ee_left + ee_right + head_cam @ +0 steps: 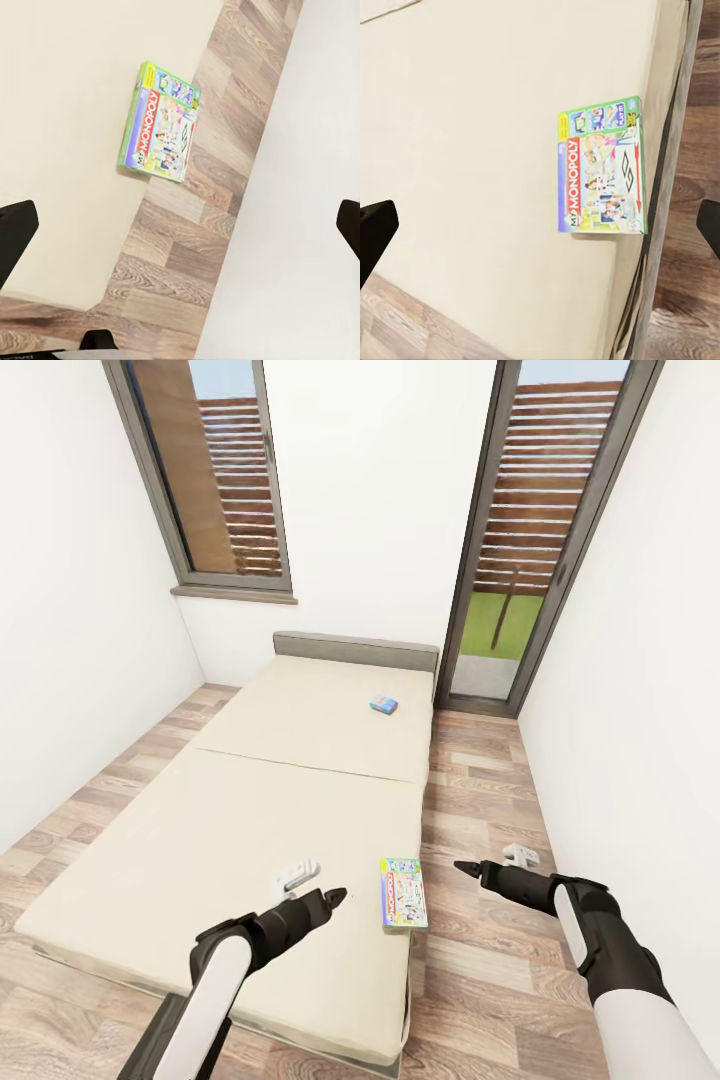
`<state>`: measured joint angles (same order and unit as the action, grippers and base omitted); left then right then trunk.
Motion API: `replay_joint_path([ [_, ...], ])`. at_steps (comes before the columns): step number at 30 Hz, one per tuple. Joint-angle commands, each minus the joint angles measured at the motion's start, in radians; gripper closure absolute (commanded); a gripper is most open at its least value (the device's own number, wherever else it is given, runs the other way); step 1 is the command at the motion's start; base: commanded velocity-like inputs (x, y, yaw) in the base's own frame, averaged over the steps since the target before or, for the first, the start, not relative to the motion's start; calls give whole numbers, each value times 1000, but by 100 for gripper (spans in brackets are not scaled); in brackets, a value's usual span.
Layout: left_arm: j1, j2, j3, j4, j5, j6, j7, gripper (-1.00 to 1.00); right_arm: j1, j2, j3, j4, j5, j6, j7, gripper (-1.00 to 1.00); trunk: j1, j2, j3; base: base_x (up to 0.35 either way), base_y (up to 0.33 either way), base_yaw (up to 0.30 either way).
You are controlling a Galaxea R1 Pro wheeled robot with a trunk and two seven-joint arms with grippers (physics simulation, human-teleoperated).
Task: Put all the toys in the child's room - the three board games (two on the bed and one on the table), the two jigsaw puzzles on the table, and the tennis ball on the table - inside the toy box on the table in the child's room.
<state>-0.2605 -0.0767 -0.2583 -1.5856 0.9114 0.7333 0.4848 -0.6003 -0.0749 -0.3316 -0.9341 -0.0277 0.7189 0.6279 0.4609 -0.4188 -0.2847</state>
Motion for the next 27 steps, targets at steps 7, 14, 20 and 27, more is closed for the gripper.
replay_joint_path([
  [7,-6,0,5,0,18,2,11,-100,0,1,-2,-3,-3,7,6,-100,27,-51,-24,0,0,0],
  [14,-11,3,7,3,21,4,11,-100,-4,2,1,4,-2,8,18,-100,54,-100,-46,0,0,0],
  [20,-13,3,8,4,22,5,10,-100,-8,2,2,28,-1,9,21,-100,77,-142,-65,0,0,0],
  [27,-18,2,8,4,26,16,8,-100,-27,-1,1,81,0,10,21,-100,104,-191,-87,0,0,0],
])
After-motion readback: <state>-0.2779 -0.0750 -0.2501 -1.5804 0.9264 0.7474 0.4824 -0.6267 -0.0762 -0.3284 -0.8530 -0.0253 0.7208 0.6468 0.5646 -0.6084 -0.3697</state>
